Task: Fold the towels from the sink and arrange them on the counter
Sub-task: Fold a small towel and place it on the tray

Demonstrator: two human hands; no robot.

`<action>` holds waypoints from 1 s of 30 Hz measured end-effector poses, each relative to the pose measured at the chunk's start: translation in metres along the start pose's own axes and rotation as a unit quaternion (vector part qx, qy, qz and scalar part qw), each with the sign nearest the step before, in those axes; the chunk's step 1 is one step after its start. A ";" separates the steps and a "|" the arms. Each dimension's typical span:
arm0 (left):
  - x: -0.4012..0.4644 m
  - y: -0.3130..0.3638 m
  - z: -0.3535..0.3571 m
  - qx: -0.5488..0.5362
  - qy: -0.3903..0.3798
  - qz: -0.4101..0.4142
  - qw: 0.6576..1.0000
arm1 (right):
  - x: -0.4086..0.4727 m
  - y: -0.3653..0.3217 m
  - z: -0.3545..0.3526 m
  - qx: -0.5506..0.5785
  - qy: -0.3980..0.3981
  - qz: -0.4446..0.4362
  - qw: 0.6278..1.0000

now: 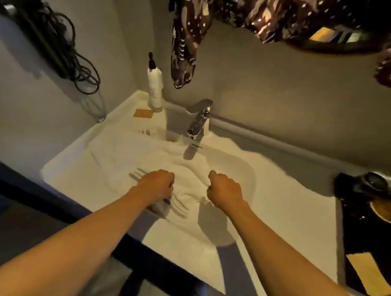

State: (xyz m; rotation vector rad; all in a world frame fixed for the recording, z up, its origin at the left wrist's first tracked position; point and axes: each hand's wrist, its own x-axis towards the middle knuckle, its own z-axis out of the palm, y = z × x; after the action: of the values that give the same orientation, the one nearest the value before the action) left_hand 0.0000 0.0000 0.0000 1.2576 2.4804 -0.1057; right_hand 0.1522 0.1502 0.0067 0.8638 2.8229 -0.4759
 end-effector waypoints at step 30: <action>0.092 -0.066 0.106 0.056 -0.181 0.140 0.972 | 0.067 -0.042 0.194 0.001 -0.087 -0.053 0.995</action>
State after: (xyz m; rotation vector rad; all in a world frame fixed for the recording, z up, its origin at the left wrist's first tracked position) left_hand -0.0723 0.0072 -0.1365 1.4736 1.9934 -0.3717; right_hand 0.0834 0.0851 -0.1804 0.6411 2.7173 -0.5394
